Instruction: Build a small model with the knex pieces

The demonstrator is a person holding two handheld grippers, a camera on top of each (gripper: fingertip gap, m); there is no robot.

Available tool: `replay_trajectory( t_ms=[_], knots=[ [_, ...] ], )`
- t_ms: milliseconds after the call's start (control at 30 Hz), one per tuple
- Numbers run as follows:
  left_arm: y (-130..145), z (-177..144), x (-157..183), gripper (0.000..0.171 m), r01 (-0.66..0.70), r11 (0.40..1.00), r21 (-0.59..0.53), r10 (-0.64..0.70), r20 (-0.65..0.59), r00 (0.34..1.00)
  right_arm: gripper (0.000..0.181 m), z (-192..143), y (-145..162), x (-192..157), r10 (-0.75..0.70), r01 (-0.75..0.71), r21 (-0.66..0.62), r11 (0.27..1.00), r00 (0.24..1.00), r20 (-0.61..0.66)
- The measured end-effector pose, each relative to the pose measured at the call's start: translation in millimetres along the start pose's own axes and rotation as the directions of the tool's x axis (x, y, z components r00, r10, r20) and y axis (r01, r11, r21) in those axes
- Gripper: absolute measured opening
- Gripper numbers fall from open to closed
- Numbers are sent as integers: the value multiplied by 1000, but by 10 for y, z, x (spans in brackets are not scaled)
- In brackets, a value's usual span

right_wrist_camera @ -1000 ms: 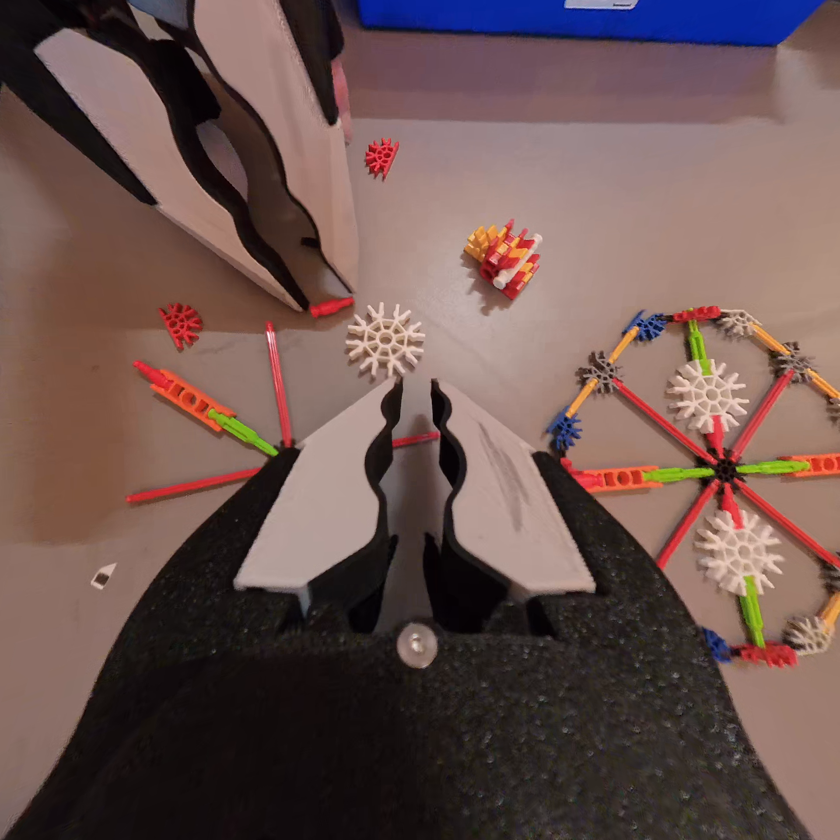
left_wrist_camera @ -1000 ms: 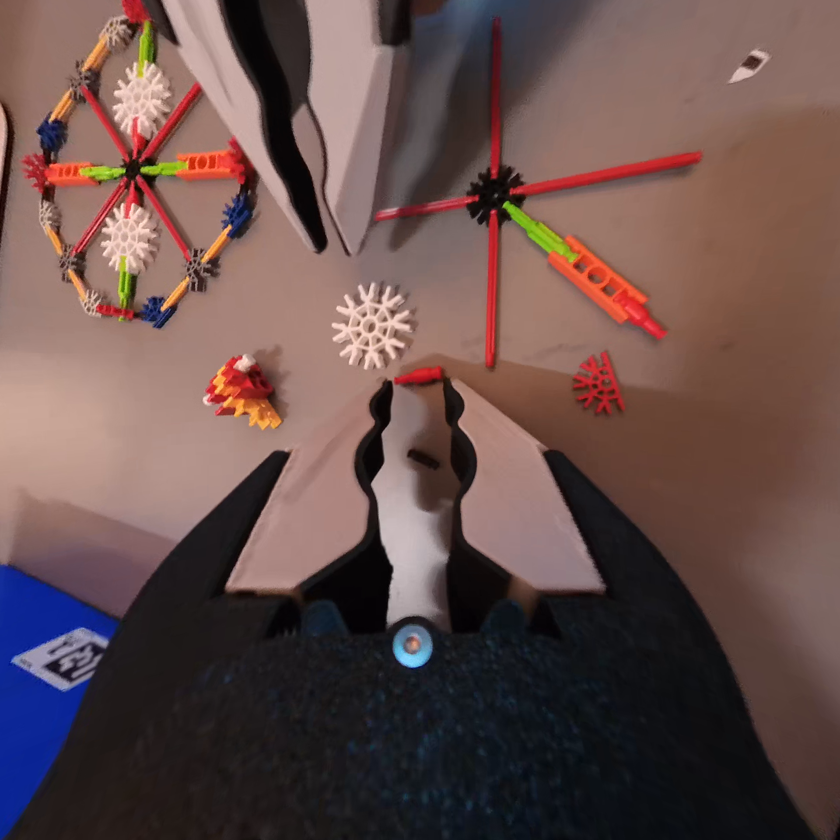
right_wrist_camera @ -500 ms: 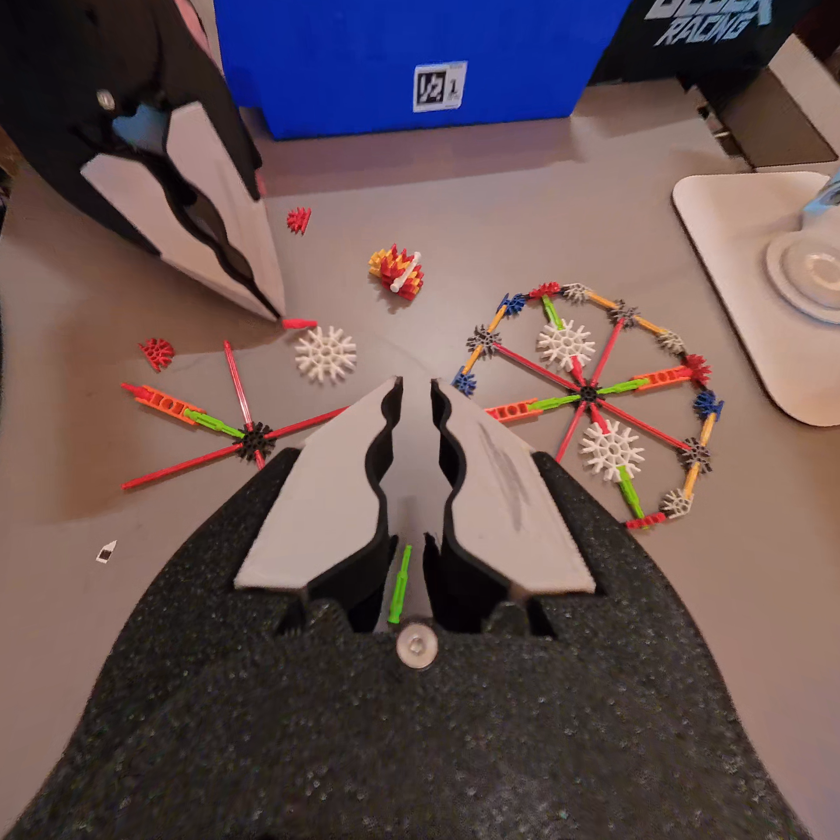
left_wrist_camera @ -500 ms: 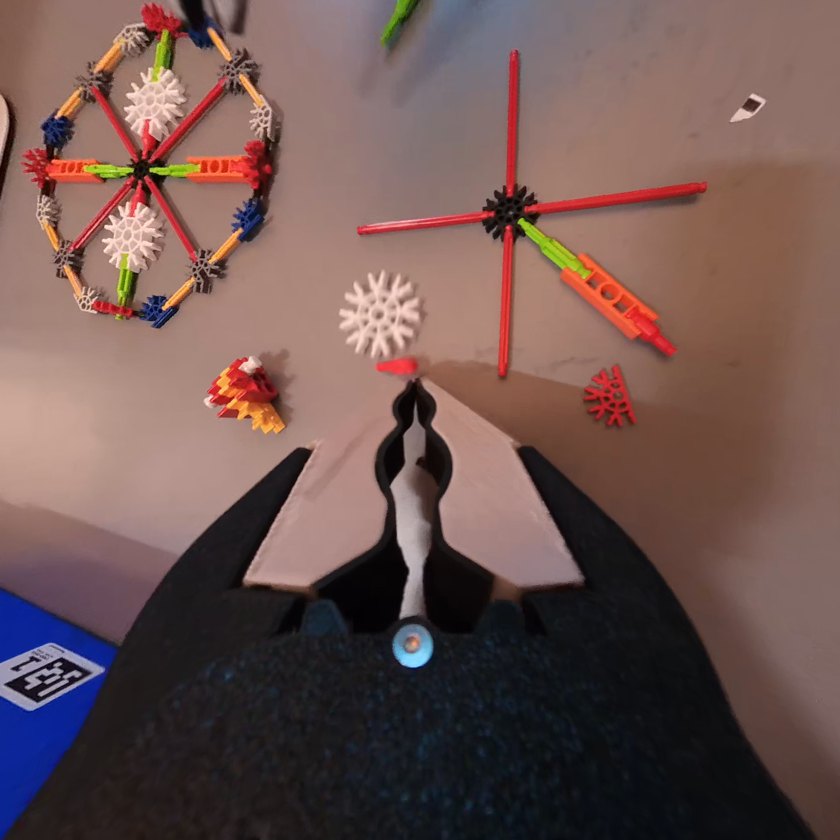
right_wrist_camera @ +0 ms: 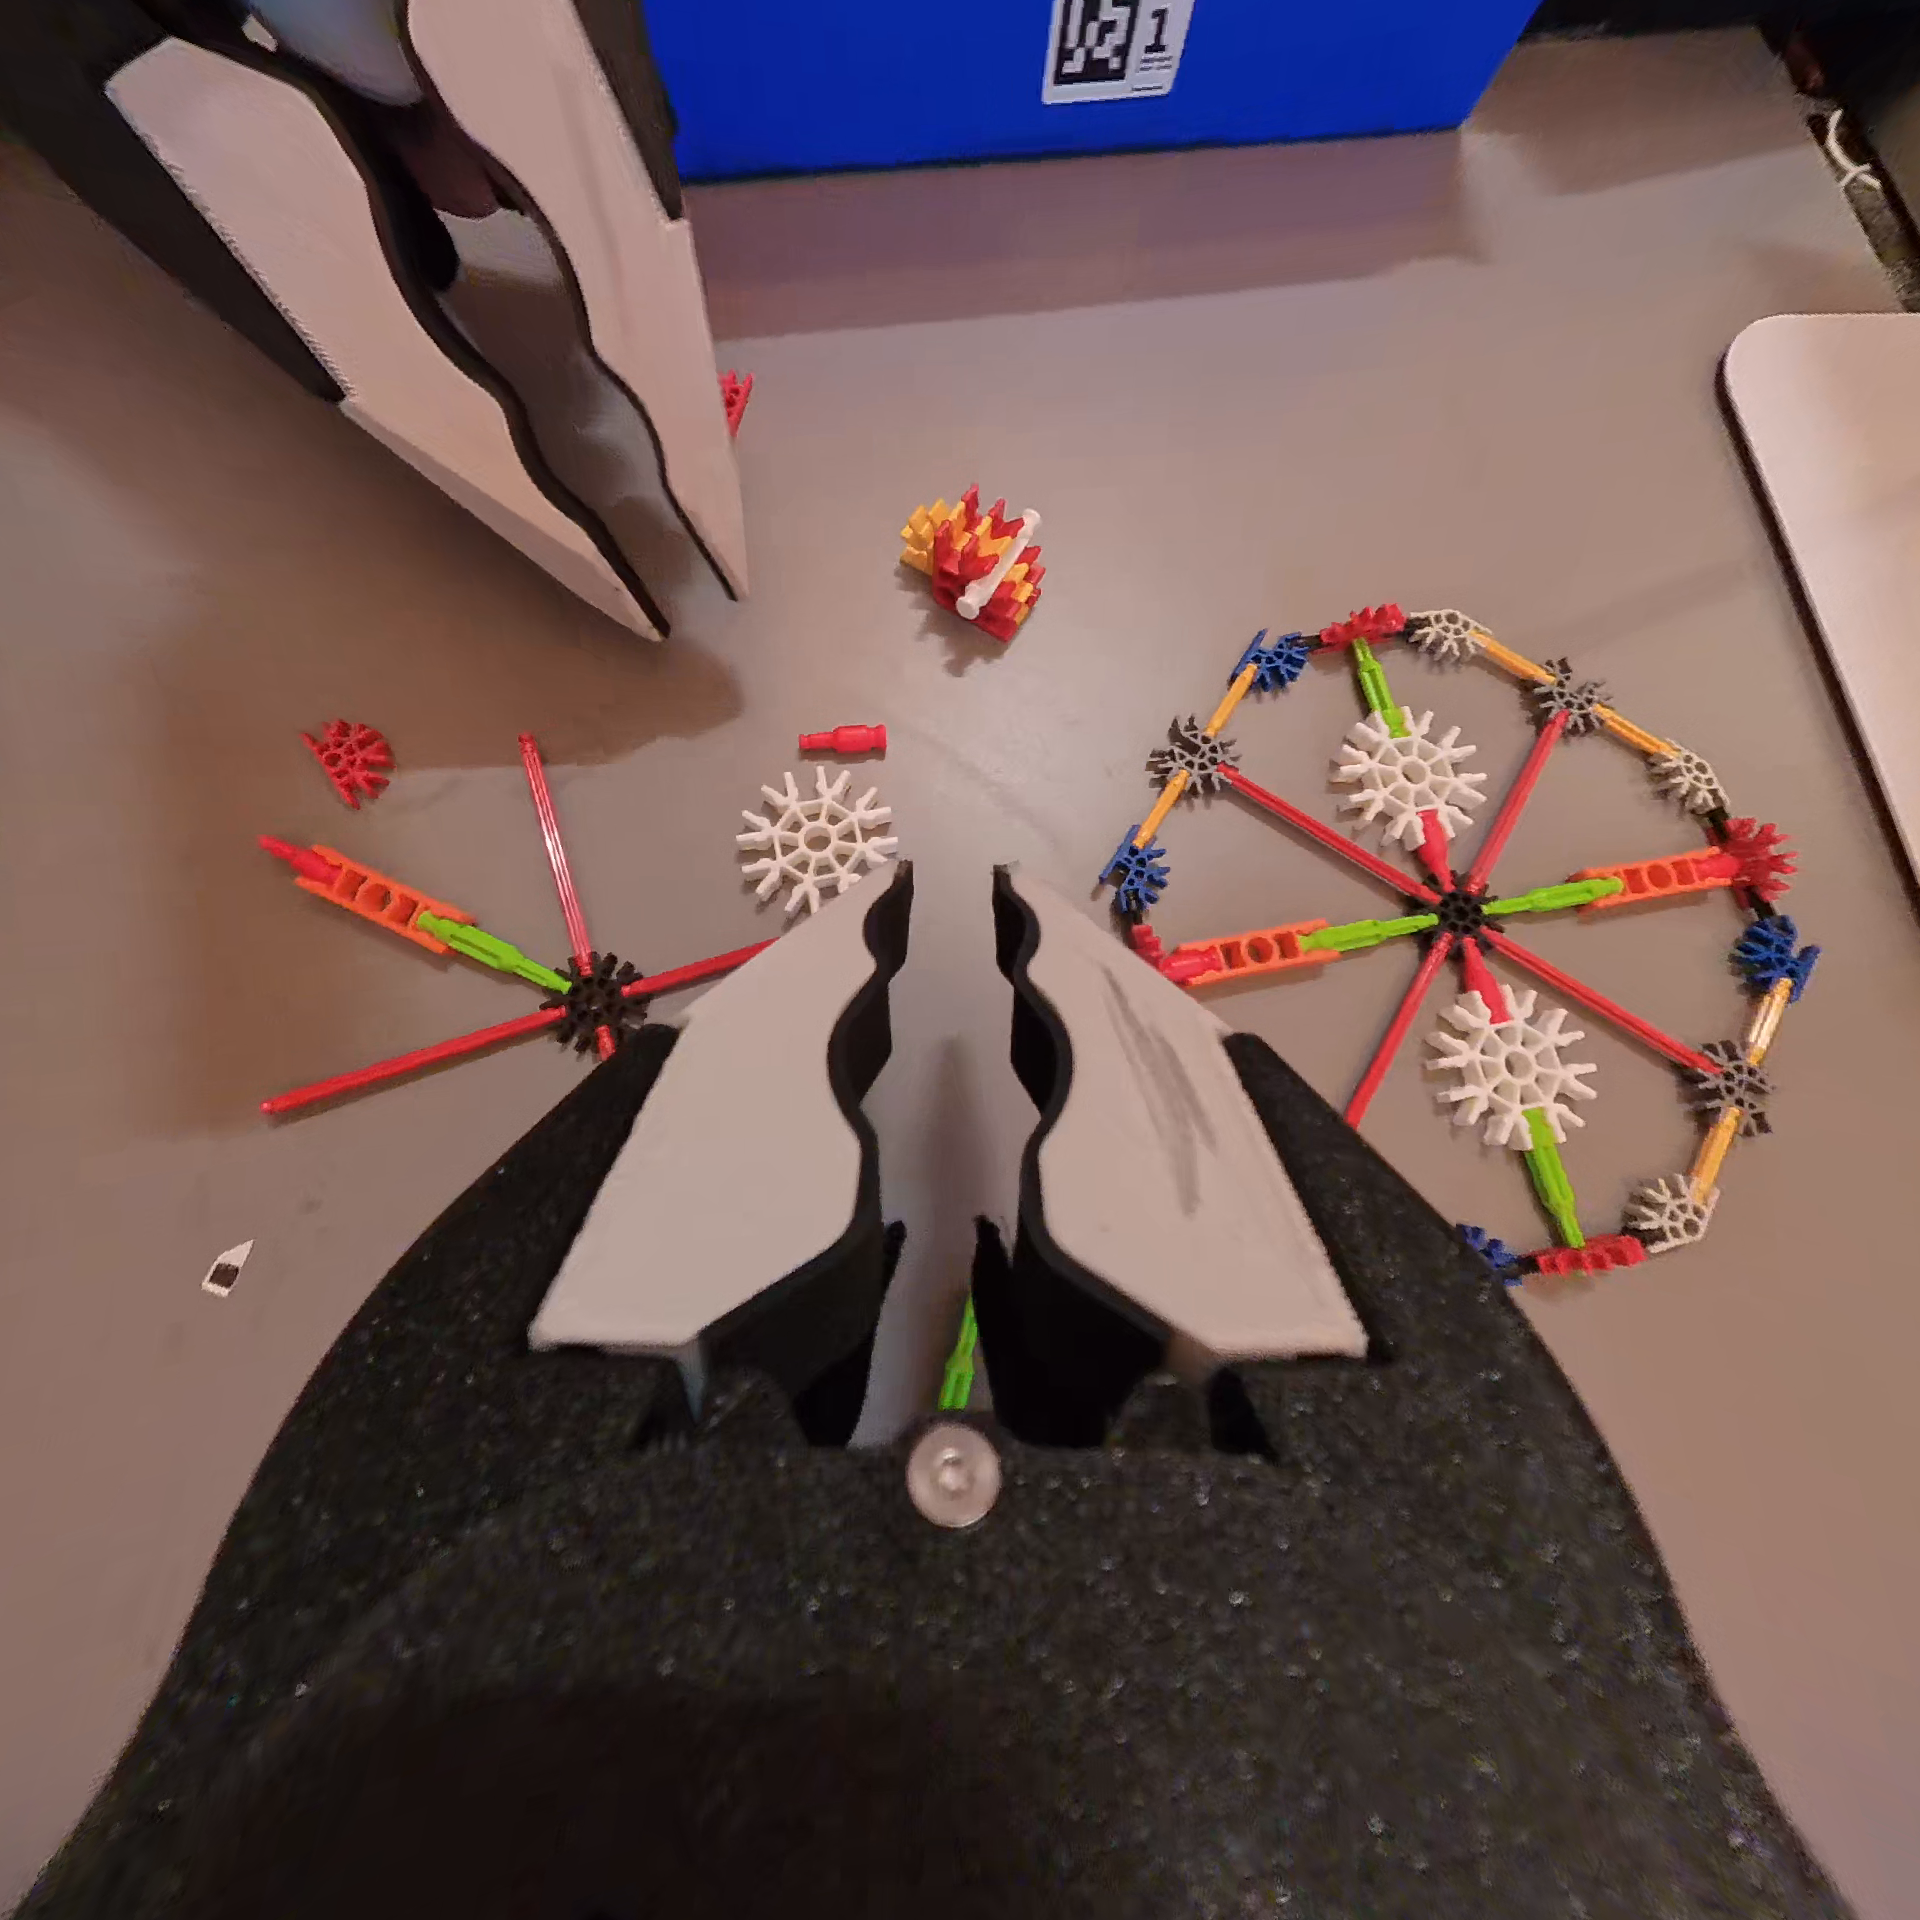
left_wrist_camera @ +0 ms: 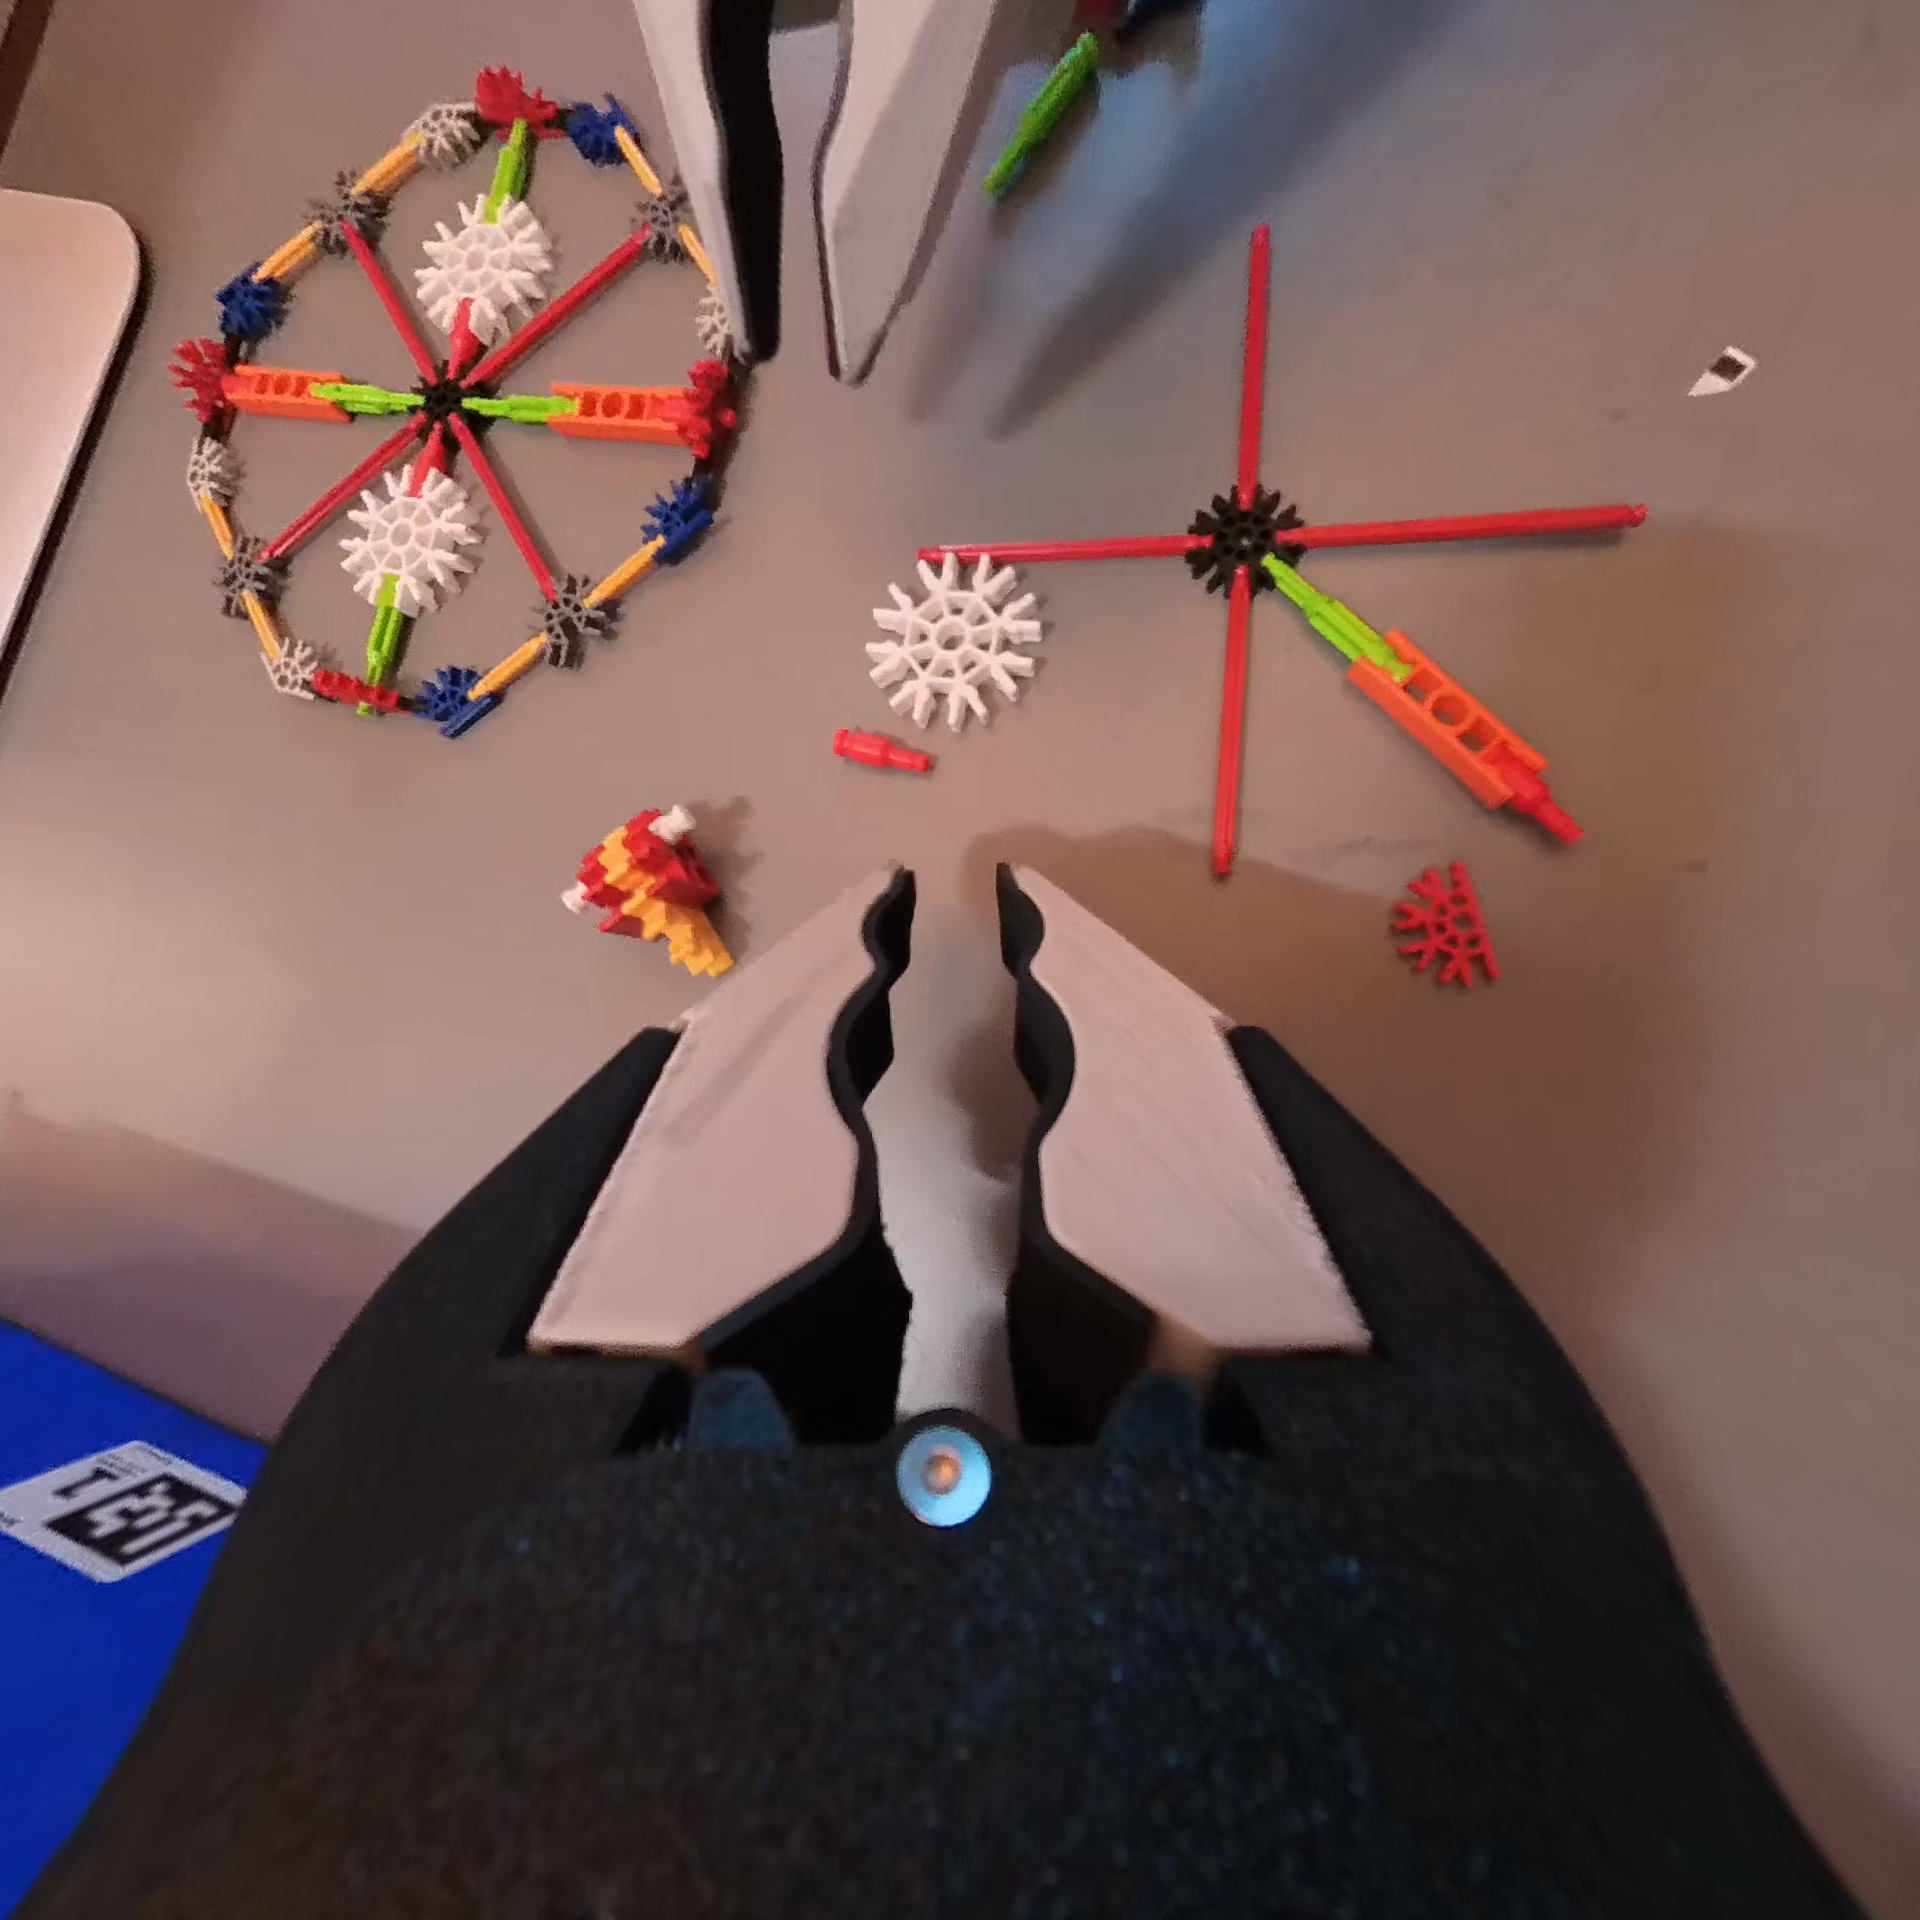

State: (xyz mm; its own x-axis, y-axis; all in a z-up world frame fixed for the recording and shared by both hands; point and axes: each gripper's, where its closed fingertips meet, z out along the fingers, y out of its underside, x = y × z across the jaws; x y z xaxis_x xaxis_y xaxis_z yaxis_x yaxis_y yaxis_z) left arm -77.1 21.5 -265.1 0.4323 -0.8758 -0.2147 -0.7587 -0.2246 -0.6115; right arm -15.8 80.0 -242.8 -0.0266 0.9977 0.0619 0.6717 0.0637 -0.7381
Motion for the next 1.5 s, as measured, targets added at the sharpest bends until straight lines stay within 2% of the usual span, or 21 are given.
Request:
replay_trajectory(
  t_ms=[167,433,667,867,1500],
  knots=[
    [-80,105,-118,22,-30,999,-43,34,86,996,16,66,15,-93,-36,37,-14,999,999,33],
    [-149,252,-140,27,108,994,-23,-106,68,992,23,292,97,-229,-81,87,-93,992,995,66],
    [-137,351,-107,23,137,990,-37,-134,62,989,23,179,91,-175,-63,67,-71,995,997,54],
    [-128,383,-120,7,134,991,-27,-132,77,988,23,129,88,-139,-56,58,-63,996,998,42],
    [-122,279,-150,5,129,992,10,-130,74,989,23,139,111,-139,-53,56,-69,996,997,47]
  ],
)
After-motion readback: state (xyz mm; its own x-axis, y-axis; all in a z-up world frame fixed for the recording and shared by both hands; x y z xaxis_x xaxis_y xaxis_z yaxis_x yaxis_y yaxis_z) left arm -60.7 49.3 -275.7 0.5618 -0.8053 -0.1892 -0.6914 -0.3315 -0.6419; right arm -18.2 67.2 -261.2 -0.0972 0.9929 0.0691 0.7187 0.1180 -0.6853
